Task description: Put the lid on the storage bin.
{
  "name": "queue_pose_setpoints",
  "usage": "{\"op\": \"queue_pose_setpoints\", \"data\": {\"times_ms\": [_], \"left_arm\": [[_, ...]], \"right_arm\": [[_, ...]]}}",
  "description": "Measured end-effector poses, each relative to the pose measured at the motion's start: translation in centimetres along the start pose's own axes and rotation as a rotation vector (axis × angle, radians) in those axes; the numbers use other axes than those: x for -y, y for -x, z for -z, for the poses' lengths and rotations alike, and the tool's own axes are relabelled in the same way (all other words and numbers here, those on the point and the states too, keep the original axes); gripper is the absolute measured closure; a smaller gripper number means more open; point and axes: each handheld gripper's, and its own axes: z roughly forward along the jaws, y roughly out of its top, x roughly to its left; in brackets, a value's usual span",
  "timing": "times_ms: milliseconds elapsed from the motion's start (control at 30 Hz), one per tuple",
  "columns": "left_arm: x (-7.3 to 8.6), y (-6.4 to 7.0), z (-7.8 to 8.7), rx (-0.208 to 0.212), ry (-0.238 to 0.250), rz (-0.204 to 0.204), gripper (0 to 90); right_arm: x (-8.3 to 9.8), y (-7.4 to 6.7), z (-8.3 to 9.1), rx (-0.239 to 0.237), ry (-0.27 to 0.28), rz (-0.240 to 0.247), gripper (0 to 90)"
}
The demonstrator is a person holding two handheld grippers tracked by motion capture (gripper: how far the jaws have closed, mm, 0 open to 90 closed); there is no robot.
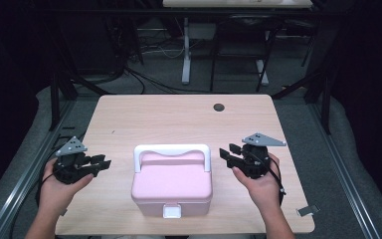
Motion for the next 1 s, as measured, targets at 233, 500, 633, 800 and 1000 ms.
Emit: {"op": "queue_pose_setpoints", "data": {"times_ms": [233,500,633,800,1000], "left_arm": [[1.0,-0.6,-1.8,-0.003,-0.040,0.015,61.8],[2.3,-1.5,-3.0,-0.005,-0.043,0.046,56.7],[3.3,-2.1,-3.4,-0.017,-0.043,0.049,53.4],[4.1,-2.7,-3.9,-0.030,-0.066,0.065,51.1],[4.9,-2.9,-5.0,-0.029,-0.086,0.082,51.3]], "right_arm": [[1.3,1.6,-0.8,0.105,-0.002,0.037,54.0],[4.0,3.4,-2.9,0.148,-0.096,0.031,53.5],[4.9,3.8,-3.8,0.145,-0.136,0.041,52.9],[5.5,3.9,-4.4,0.161,-0.152,0.044,52.4],[6.0,4.0,-4.9,0.158,-0.175,0.045,52.8]]}}
